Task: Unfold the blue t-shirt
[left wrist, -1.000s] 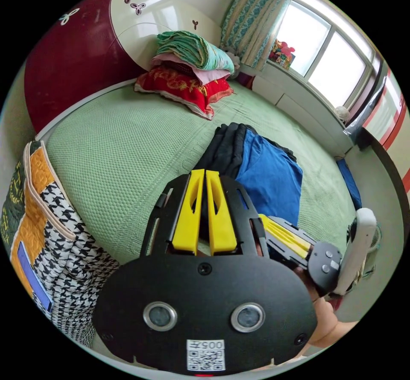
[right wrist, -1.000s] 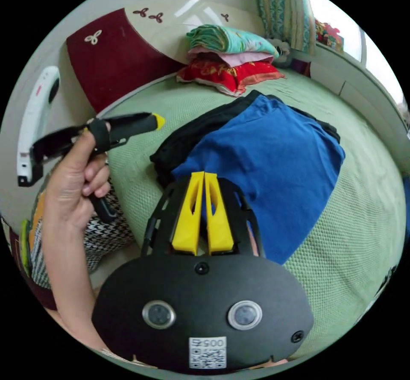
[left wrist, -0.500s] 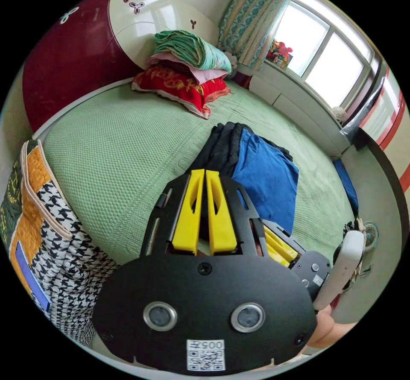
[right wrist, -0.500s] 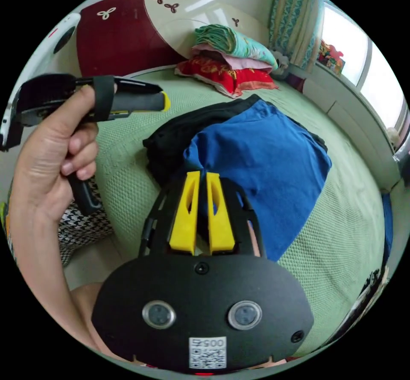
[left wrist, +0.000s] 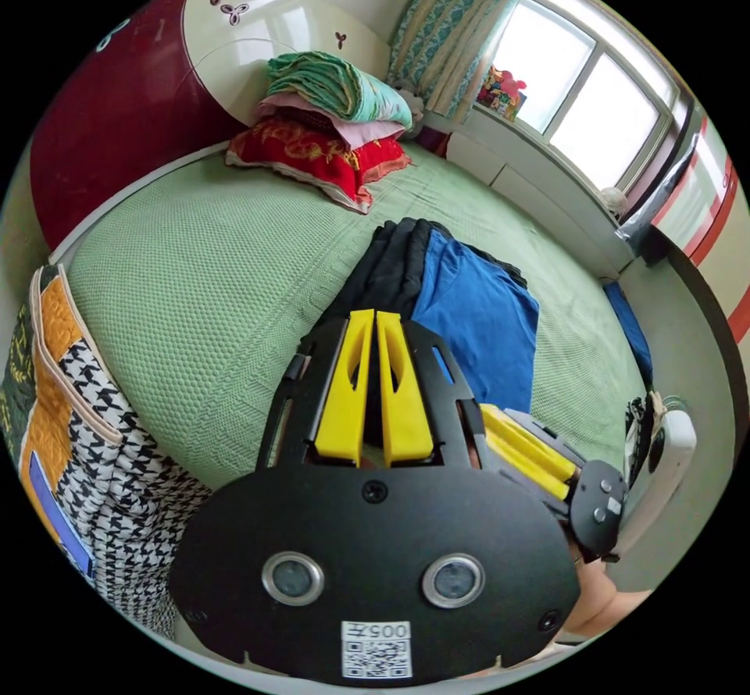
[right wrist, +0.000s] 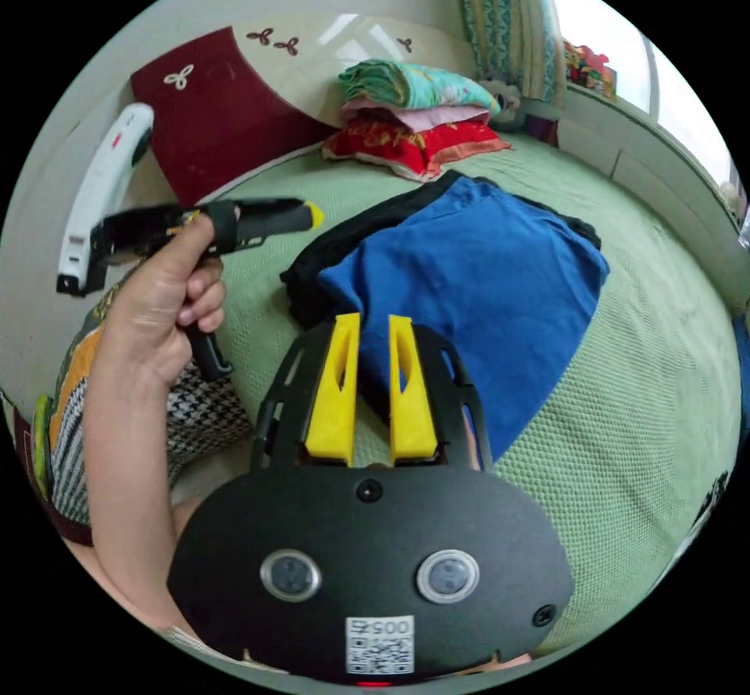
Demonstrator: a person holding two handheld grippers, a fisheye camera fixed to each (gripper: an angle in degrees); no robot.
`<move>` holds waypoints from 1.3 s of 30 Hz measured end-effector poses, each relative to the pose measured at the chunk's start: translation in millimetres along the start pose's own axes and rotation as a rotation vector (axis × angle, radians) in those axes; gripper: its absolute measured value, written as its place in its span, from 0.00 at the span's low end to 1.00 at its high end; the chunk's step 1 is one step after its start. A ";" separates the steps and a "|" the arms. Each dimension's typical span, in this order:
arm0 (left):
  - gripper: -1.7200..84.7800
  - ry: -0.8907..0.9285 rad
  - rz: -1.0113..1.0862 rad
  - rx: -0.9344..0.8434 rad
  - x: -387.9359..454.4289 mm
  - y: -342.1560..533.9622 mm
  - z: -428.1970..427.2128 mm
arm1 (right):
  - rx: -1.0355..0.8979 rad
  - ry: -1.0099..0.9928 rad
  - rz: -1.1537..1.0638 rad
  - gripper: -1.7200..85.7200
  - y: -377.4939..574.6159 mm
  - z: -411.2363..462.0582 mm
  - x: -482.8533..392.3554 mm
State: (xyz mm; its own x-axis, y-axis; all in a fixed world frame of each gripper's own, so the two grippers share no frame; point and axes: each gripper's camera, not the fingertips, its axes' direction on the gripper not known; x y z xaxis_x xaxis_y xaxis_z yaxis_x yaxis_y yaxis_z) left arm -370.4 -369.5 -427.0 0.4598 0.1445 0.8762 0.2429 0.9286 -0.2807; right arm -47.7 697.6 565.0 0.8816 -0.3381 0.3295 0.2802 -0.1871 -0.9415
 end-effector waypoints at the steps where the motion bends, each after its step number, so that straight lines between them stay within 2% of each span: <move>1: 0.02 -0.018 0.007 -0.006 1.6 -1.1 1.3 | -0.038 -0.025 -0.026 0.12 3.0 6.4 -5.1; 3: 0.02 -0.026 0.007 -0.010 1.9 -2.5 2.8 | -0.045 -0.027 -0.043 0.13 9.2 11.2 -10.9; 5: 0.02 -0.012 0.001 -0.011 1.2 -3.6 4.1 | -0.027 0.054 -0.082 0.12 15.4 12.7 -18.6; 8: 0.02 0.007 -0.005 -0.024 1.9 -5.9 7.9 | -0.026 0.165 -0.109 0.08 20.6 18.4 -22.2; 12: 0.02 0.001 0.010 -0.032 7.5 -9.9 12.7 | -0.026 0.191 -0.134 0.04 28.4 20.5 -17.2; 19: 0.02 0.022 0.011 -0.034 11.6 -15.5 18.5 | -0.043 -0.033 0.002 0.01 30.4 -7.2 37.9; 24: 0.03 0.041 0.025 -0.054 16.9 -19.7 25.7 | 0.053 -0.015 0.087 0.01 49.4 -36.9 68.8; 29: 0.06 0.169 0.088 -0.150 25.6 -23.5 40.4 | 0.105 -0.036 0.179 0.01 67.3 -52.6 107.0; 33: 0.16 0.161 0.211 -0.203 40.0 -24.0 49.0 | 0.135 -0.004 0.202 0.01 75.7 -61.1 125.9; 34: 0.18 0.210 0.247 -0.221 44.6 -23.9 50.1 | 0.137 0.003 0.212 0.01 78.5 -61.7 132.7; 37: 0.20 0.336 0.335 -0.205 56.4 -21.5 48.3 | 0.111 -0.028 0.239 0.01 85.1 -55.2 149.3; 39: 0.20 0.342 0.369 -0.205 61.4 -20.7 46.9 | 0.115 -0.030 0.238 0.01 88.9 -52.4 155.9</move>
State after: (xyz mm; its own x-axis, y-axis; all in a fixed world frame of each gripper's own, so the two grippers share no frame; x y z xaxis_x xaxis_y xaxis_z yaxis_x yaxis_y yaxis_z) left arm -387.3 -363.8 -349.0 0.7893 0.2975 0.5371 0.1588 0.7461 -0.6466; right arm 94.8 579.9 536.3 0.9382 -0.3322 0.0972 0.1034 0.0007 -0.9946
